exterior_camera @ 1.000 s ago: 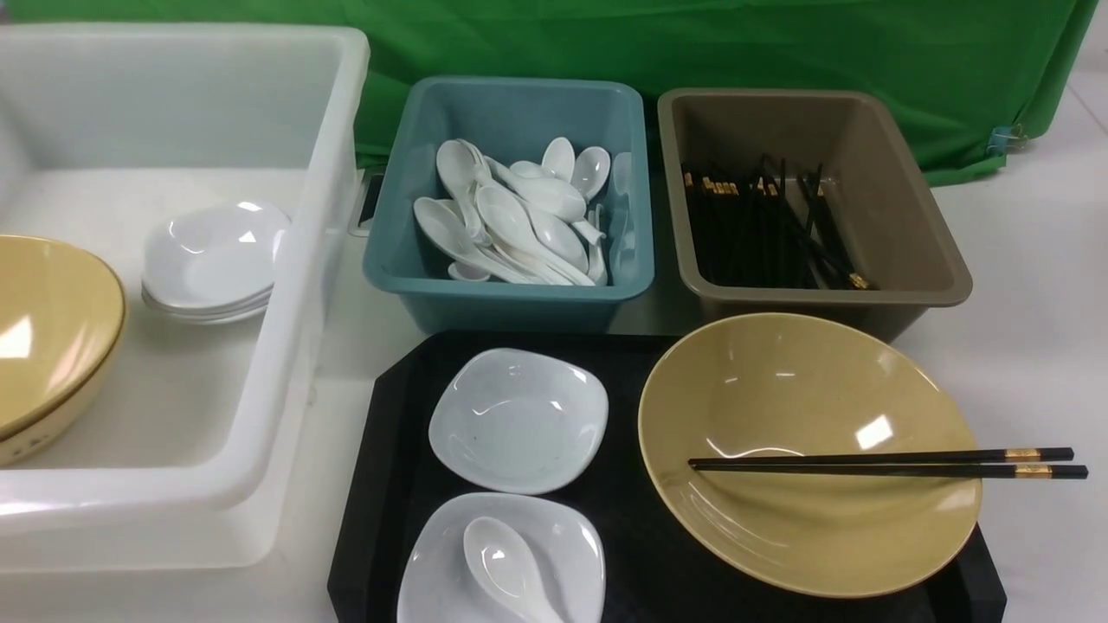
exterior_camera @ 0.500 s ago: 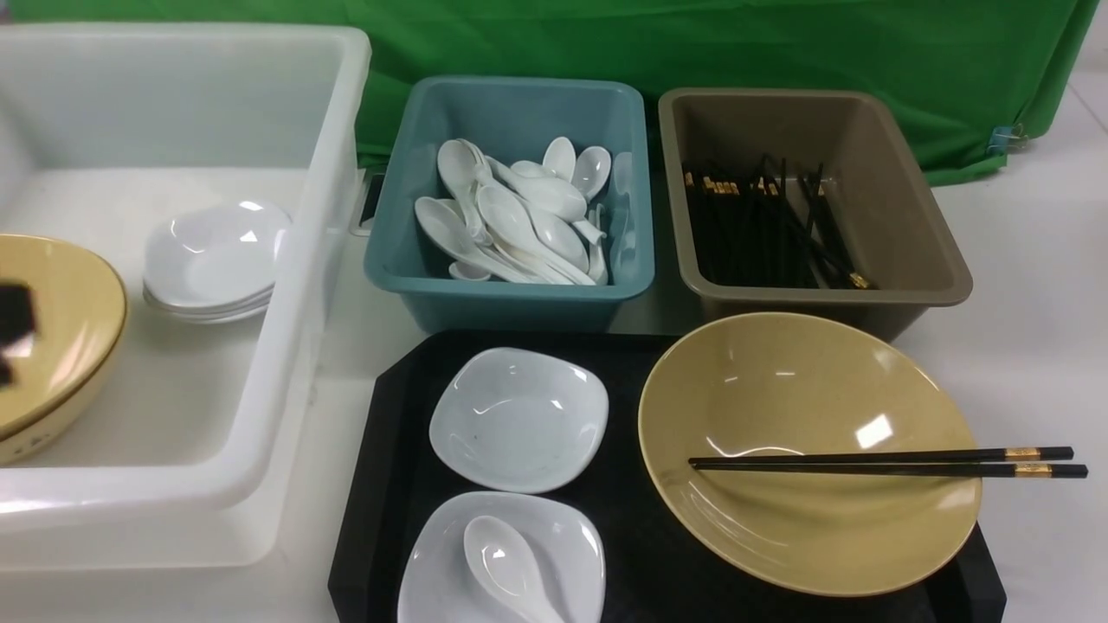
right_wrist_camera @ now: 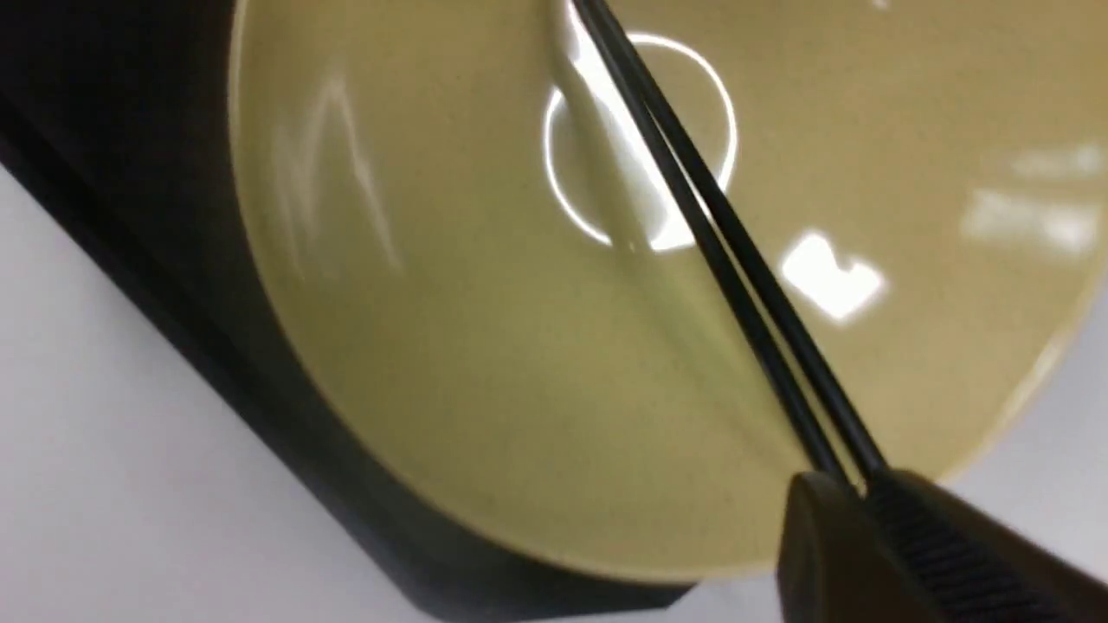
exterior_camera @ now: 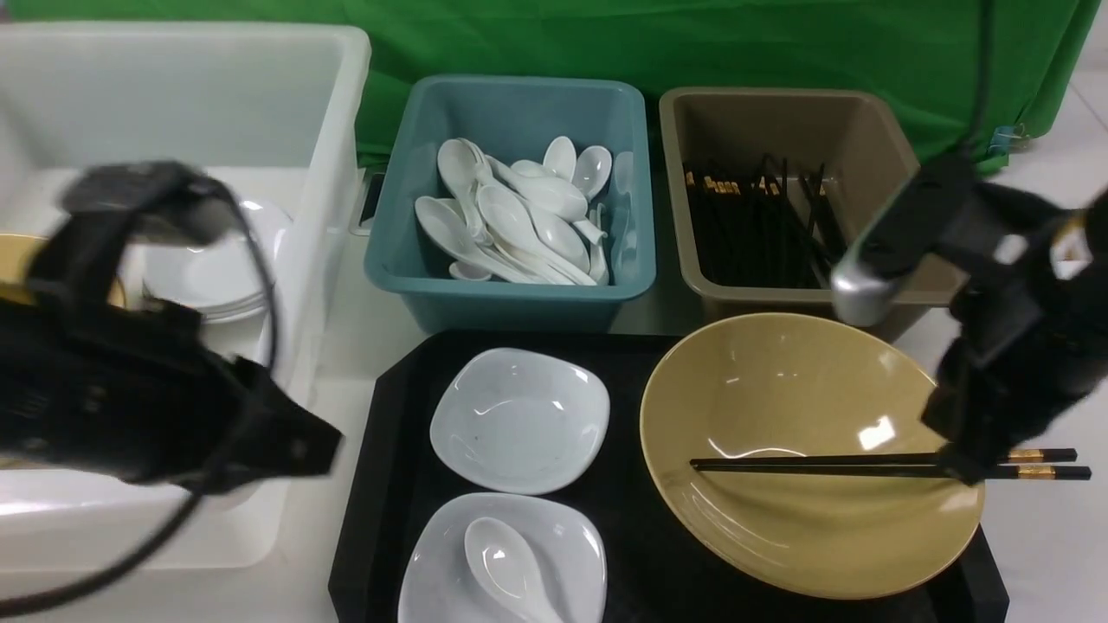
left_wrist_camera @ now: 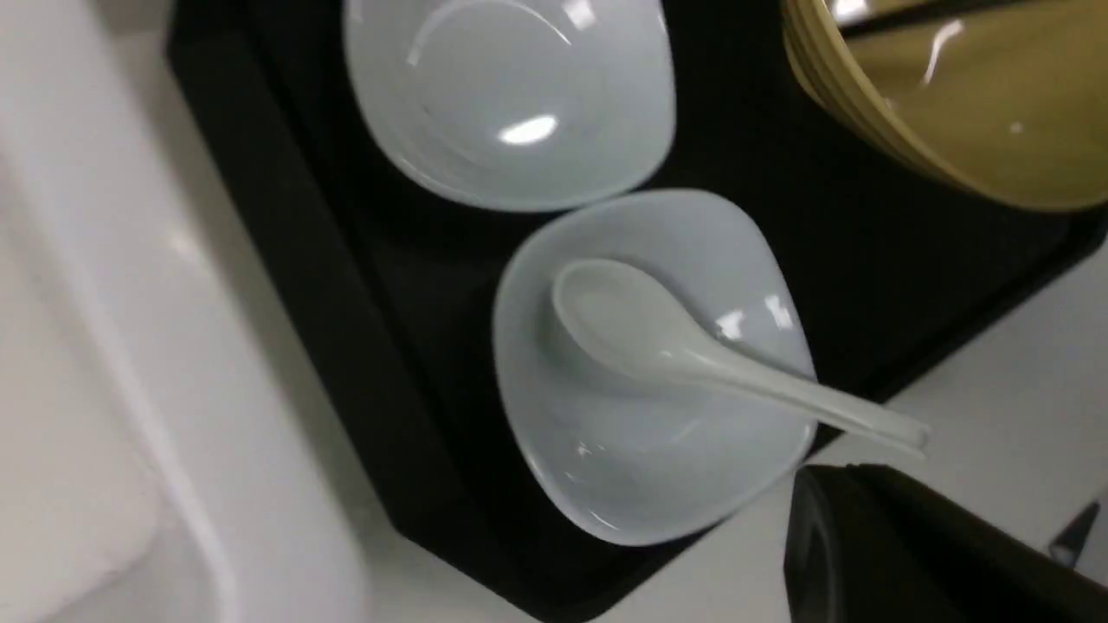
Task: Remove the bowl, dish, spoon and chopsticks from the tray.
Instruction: Use the right arm to grab the chopsticks
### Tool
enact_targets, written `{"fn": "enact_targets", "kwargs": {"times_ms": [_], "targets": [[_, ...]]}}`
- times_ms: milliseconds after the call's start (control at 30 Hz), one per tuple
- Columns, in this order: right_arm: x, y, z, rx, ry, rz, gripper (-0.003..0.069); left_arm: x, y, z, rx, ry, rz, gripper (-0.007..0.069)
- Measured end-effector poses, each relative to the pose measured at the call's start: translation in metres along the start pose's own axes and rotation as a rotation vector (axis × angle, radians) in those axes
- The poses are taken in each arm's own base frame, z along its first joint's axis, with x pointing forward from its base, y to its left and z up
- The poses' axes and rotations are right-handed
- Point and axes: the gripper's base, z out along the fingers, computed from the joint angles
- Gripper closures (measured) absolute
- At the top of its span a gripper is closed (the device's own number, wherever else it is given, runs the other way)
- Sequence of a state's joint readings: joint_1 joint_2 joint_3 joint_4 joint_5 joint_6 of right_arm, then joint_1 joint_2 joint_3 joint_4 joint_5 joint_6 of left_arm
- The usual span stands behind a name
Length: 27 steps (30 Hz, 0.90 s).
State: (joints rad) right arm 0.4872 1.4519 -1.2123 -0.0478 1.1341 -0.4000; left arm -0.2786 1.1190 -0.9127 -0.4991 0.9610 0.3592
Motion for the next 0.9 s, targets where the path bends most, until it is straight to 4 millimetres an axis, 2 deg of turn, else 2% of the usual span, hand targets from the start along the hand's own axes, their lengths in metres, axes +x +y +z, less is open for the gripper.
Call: {"fn": "enact_targets", "kwargs": {"times_ms": [33,133,233,333,533,600,667,800,833,867,900], "targets": [[-0.003,-0.001,0.008,-0.009,0.019,-0.018,0.0508,-0.004,-0.007,0.006,0.002,0.03,0.023,0.0634],[-0.013,-0.004,0.034,-0.028,0.056,-0.071,0.0288,-0.022,-0.032,0.023,0.014,0.096,0.149,0.0634],[-0.021,-0.006,0.058,-0.04,0.075,-0.109,0.0152,-0.04,-0.047,0.035,0.033,0.123,0.212,0.0634],[-0.024,-0.007,0.074,-0.049,0.09,-0.123,0.0113,-0.052,-0.052,0.042,0.045,0.114,0.263,0.0633],[-0.027,-0.008,0.106,-0.075,0.152,-0.136,0.0099,-0.067,-0.054,0.048,0.048,-0.002,0.311,0.063],[-0.027,-0.007,0.116,-0.087,0.179,-0.139,0.0111,-0.07,-0.054,0.048,0.042,-0.032,0.319,0.063],[-0.027,-0.007,0.121,-0.093,0.192,-0.139,0.0156,-0.071,-0.054,0.048,0.041,-0.038,0.323,0.063],[-0.026,-0.007,0.122,-0.099,0.202,-0.139,0.0419,-0.071,-0.054,0.048,0.04,-0.04,0.324,0.063],[-0.027,-0.007,0.12,-0.096,0.2,-0.139,0.0525,-0.071,-0.054,0.048,0.038,-0.04,0.326,0.063],[-0.027,-0.008,0.116,-0.095,0.199,-0.137,0.0586,-0.071,-0.054,0.048,0.037,-0.042,0.327,0.063],[-0.028,-0.008,0.114,-0.092,0.194,-0.137,0.0604,-0.071,-0.054,0.048,0.037,-0.043,0.327,0.063]]}}
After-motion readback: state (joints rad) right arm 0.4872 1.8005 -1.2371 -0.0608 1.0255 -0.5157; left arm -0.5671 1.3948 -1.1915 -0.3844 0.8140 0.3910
